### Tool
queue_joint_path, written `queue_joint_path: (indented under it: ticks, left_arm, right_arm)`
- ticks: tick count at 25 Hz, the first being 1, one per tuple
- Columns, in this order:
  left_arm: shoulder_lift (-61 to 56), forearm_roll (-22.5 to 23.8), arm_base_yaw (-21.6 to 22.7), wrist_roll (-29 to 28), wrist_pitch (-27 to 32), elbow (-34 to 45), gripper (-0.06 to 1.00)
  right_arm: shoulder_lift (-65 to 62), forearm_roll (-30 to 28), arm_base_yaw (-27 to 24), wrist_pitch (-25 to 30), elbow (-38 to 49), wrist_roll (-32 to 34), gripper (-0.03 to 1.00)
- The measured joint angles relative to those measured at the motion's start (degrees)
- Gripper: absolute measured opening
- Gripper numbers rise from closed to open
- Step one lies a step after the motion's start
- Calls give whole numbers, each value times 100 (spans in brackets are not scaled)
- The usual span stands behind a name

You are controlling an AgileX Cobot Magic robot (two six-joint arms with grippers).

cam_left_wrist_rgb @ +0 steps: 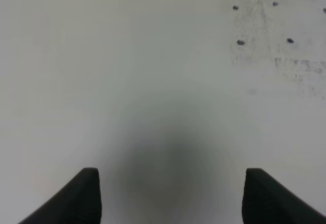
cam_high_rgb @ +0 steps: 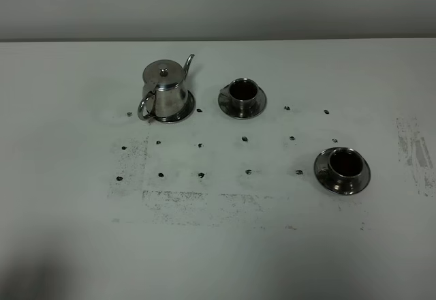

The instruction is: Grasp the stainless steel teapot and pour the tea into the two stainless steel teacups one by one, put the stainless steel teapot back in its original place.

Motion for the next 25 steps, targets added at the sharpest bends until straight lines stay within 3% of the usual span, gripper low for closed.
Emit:
queue_joint_path:
  ticks: [25]
  left_arm:
    - [-201, 65, -82, 9, 22, 0, 57]
  right_arm:
    - [0, 0, 0, 0, 0, -1, 23]
